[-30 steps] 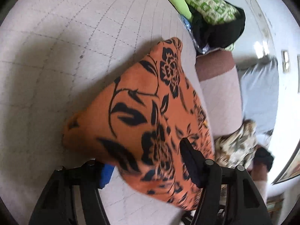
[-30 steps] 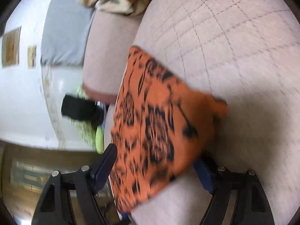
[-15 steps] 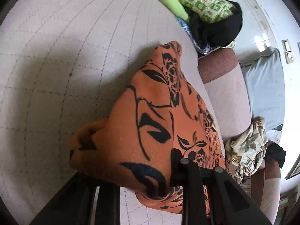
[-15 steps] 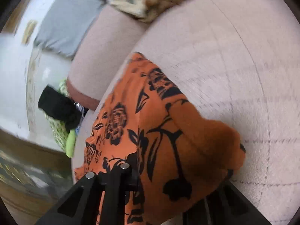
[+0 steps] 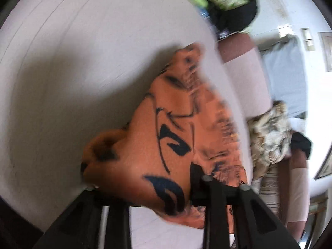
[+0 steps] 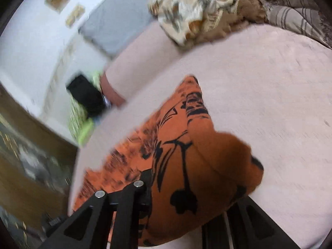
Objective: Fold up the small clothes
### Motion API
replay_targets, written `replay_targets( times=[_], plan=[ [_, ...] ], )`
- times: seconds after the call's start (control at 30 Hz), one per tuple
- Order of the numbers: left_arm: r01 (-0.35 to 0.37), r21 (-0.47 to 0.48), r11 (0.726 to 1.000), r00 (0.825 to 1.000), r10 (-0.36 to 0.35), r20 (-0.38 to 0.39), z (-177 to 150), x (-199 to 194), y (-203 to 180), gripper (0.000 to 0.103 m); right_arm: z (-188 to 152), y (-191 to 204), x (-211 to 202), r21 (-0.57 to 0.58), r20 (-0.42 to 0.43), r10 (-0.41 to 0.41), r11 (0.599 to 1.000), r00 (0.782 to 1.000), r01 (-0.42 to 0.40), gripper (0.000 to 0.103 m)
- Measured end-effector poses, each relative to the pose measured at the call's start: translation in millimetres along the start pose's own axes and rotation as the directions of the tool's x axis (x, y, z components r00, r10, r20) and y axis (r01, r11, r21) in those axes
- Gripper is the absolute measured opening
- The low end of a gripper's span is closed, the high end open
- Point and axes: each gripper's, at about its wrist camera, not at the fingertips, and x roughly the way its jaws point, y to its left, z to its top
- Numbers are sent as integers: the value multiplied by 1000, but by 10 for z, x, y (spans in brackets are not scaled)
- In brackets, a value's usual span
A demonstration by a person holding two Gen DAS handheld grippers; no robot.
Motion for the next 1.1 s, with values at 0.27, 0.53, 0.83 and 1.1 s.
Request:
replay_targets(
  times=[0.27, 0.53, 0.83, 1.1],
  plan=[
    [91, -48, 995, 996, -90, 18, 74, -99, 61, 44, -273, -305, -434, 106, -144, -35, 993, 989, 51, 68],
    [-51, 111, 992, 995, 41, 94, 19, -89, -150, 33, -385, 735, -762, -259, -86, 1, 966, 996, -23, 39],
    [-60, 181, 982, 992, 39, 118, 54, 35, -240, 42, -493, 1599, 1178, -337, -239, -110, 941, 965, 24, 24],
    [-111, 211, 971, 982, 75, 172, 21, 77, -353, 32, -490, 1375, 1200, -342, -318, -42, 937, 947, -73, 20]
  ],
)
